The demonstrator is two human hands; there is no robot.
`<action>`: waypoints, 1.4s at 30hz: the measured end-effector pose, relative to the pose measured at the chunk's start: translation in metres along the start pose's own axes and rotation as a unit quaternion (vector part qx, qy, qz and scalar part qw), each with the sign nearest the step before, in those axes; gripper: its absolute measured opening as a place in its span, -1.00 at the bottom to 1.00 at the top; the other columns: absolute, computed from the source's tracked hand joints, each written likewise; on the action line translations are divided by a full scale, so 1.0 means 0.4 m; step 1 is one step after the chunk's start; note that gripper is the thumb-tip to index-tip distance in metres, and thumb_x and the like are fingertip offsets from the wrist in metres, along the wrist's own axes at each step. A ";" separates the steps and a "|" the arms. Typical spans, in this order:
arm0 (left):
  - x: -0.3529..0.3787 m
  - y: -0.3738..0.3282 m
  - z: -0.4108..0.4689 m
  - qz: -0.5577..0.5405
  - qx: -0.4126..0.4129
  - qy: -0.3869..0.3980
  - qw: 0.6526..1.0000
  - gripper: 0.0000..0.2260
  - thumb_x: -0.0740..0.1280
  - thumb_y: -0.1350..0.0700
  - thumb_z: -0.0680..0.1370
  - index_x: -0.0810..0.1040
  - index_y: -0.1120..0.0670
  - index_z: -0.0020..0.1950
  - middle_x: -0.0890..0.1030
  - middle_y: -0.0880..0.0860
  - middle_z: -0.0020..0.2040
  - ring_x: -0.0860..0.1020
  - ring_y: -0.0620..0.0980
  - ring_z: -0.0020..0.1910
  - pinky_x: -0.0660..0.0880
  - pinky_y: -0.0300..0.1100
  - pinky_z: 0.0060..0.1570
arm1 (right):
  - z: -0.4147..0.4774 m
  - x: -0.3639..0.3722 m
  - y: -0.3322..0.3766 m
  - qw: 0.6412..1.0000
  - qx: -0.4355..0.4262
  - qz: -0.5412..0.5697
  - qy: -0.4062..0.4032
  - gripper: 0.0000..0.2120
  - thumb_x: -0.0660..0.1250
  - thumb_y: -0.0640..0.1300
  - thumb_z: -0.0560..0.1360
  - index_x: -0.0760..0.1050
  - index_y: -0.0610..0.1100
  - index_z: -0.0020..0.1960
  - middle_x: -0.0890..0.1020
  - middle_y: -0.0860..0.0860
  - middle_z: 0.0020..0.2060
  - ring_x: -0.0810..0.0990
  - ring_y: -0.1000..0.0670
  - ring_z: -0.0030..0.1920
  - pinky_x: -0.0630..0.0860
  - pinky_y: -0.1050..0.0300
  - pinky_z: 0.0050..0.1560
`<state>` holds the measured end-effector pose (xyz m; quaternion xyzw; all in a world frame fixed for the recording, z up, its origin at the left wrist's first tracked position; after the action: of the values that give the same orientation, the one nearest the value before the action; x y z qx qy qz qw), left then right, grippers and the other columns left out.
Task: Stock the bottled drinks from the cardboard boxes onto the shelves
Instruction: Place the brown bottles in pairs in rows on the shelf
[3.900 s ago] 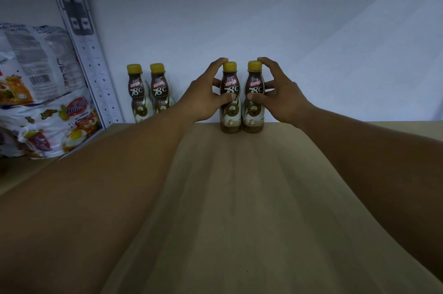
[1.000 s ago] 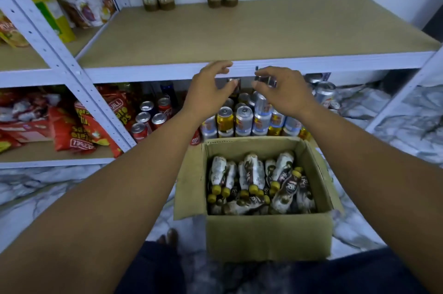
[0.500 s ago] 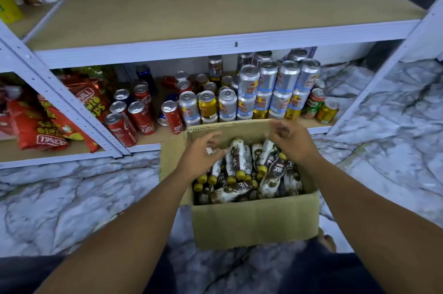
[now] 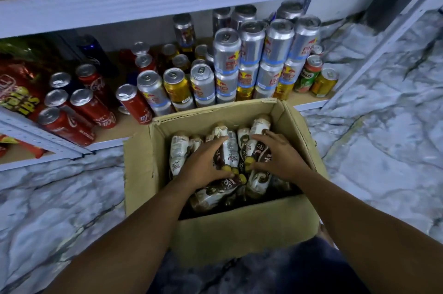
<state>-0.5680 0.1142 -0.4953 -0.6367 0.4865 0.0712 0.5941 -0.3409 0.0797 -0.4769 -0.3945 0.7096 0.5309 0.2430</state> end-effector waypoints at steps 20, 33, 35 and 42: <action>0.013 0.013 -0.001 -0.101 0.001 -0.089 0.991 -0.07 0.60 -0.18 0.39 0.09 -0.38 0.59 0.37 -0.26 0.53 0.37 -0.17 0.48 0.45 0.05 0.39 | 0.025 0.011 0.001 0.983 -0.102 0.041 -0.149 -0.33 0.55 0.09 0.43 0.42 0.07 0.47 0.50 0.10 0.42 0.33 0.05 0.51 0.17 -0.20 0.56; -0.093 -0.049 0.049 -0.176 -0.033 -0.200 0.963 -0.33 0.42 -0.28 0.40 0.23 -0.42 0.46 0.59 -0.33 0.26 0.60 -0.12 0.19 0.56 0.11 0.19 | 0.036 -0.090 0.049 0.944 -0.073 0.128 -0.294 -0.54 0.46 0.02 0.53 0.45 0.06 0.40 0.66 0.20 0.18 0.64 0.13 0.14 0.63 0.04 0.01; -0.104 -0.056 0.061 -0.163 -0.032 -0.208 0.964 -0.37 0.39 -0.25 0.42 0.24 -0.42 0.45 0.59 -0.37 0.23 0.60 -0.02 0.21 0.52 0.15 0.22 | 0.047 -0.102 0.058 0.941 -0.076 0.093 -0.317 -0.56 0.45 -0.05 0.54 0.48 -0.01 0.39 0.68 0.07 0.13 0.66 -0.02 0.05 0.63 -0.03 -0.11; -0.112 -0.042 0.083 -0.180 -0.051 -0.253 0.949 -0.35 0.50 -0.04 0.50 0.25 -0.32 0.48 0.58 -0.29 0.21 0.57 -0.09 0.22 0.52 0.11 0.21 | 0.089 -0.103 0.083 0.934 -0.079 0.003 -0.347 -0.52 0.32 0.07 0.47 0.44 -0.02 0.36 0.66 -0.03 -0.05 0.60 -0.09 -0.18 0.51 0.08 -0.31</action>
<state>-0.5631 0.1625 -0.4630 -0.7043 0.1930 0.1468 0.6672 -0.3471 0.1300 -0.4383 -0.2009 0.5381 0.6897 0.4409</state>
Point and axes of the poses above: each hand's wrist, its own z-axis towards the middle knuckle, its own x-axis out of the palm, y = z × x, the point moved 5 cm from there along z, towards the middle knuckle
